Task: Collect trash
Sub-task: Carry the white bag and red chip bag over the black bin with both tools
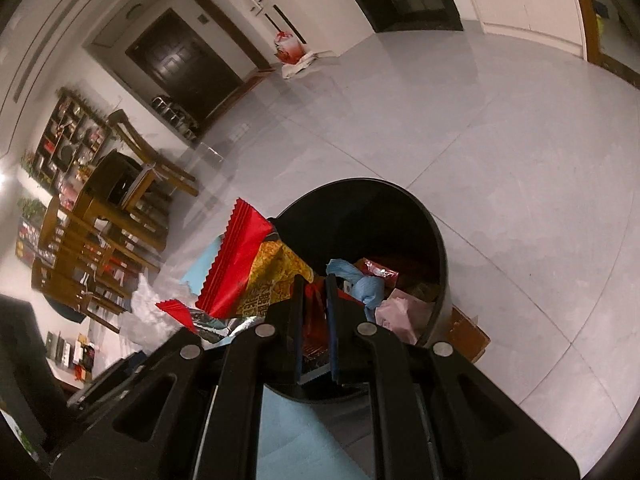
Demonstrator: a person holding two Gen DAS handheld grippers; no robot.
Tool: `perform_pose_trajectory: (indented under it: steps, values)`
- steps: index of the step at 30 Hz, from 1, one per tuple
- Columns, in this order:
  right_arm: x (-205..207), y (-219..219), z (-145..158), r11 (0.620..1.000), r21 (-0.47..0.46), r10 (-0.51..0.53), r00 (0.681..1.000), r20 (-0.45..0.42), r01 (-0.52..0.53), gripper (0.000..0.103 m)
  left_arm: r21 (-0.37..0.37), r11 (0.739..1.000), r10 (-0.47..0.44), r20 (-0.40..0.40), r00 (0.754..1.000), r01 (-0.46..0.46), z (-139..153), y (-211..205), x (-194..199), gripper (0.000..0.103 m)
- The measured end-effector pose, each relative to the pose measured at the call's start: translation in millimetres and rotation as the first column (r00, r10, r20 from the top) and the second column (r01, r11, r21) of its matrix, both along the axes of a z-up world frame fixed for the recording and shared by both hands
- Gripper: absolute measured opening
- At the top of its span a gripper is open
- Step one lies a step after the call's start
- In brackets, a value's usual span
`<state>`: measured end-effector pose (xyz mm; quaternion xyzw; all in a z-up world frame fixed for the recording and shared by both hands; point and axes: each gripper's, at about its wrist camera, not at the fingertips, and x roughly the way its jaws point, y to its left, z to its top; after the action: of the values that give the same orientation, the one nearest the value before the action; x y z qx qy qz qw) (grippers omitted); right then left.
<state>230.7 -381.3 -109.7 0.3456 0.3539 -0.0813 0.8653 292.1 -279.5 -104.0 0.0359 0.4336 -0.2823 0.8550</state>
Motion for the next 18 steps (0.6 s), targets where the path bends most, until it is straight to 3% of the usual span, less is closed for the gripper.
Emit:
perform_pose_trajectory:
  steps: [18]
  values:
    - [12, -12, -6, 0.999, -0.032, -0.029, 0.998, -0.054, 0.028, 0.011, 0.053, 0.999, -0.013, -0.021, 1.000, 0.014, -34, -35, 19, 0.031]
